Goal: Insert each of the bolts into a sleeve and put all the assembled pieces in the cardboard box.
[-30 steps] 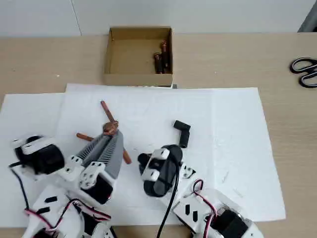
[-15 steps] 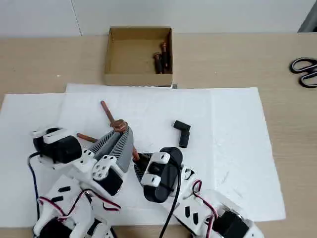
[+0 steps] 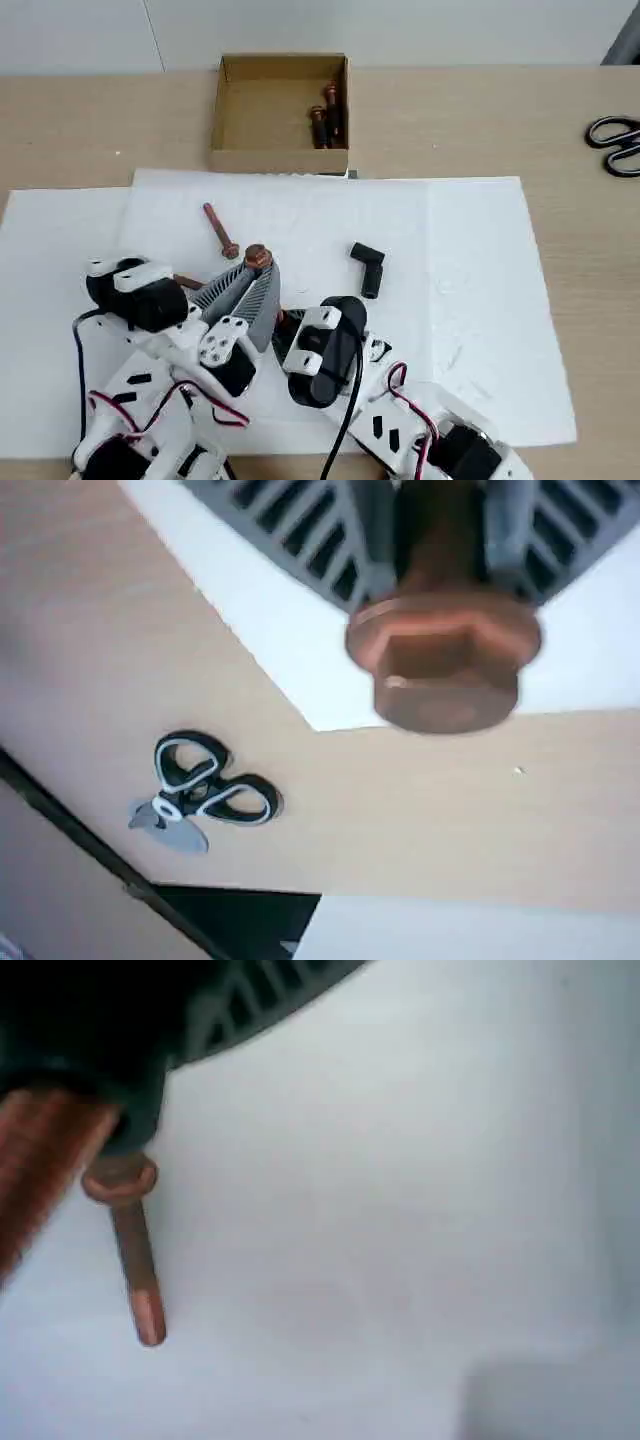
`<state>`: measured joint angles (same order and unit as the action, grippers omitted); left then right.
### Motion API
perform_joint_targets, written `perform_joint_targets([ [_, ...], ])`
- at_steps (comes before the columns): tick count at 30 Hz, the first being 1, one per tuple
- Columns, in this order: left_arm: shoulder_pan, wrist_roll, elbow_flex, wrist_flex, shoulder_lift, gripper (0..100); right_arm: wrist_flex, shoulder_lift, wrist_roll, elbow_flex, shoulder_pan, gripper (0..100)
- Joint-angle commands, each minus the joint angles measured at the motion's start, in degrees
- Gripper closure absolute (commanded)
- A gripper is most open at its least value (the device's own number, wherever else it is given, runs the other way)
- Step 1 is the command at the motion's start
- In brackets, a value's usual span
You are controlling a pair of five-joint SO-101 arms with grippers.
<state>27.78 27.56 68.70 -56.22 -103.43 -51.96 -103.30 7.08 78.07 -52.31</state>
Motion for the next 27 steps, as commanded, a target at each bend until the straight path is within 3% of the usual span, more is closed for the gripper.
perform_joint_targets([
  [1,0.3,-1.9,-2.6,-5.7,-0.2,100,1.5,-0.5,0.7,-4.4,-0.1,99.5],
  [7,0.3,-4.4,-4.0,-10.8,-0.4,100,1.5,-0.5,0.8,-5.5,-0.1,99.5],
  [21,-0.2,-7.2,-3.0,-13.5,-0.4,99,1.5,-0.4,0.8,-6.6,0.0,99.5],
  [27,-0.4,-7.2,-3.1,-13.7,-0.4,85,1.5,-0.4,0.9,-6.7,0.7,99.5],
])
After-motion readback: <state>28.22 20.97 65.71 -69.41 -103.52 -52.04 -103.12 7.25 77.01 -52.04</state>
